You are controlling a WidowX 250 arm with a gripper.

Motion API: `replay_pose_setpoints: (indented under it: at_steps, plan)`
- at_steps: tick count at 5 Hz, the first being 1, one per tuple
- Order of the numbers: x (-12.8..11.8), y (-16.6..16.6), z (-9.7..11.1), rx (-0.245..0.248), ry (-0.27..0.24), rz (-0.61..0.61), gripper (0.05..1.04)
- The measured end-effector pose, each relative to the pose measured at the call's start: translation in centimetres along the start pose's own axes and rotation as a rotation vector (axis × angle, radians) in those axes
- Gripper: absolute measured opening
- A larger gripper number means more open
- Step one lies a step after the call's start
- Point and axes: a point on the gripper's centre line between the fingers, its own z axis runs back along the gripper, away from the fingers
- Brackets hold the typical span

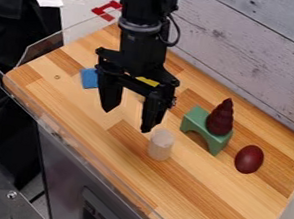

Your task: Put the yellow cube on top of the cylinder

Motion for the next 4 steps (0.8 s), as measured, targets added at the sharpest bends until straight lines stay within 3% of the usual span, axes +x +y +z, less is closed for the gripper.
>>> replay_pose_setpoints:
  at_steps: [1,2,3,4]
  plan:
    - [-0.2,0.1,-0.6,-0.004,0.028,0.008,0.999]
    - [1.0,0.8,-0.3,-0.052,0.059,0.033,0.999]
    - [2.3,1.7,0.3,-0.049,0.060,0.034,0.999]
    - [3.7,2.6,1.4,0.004,0.041,0.030,0.999]
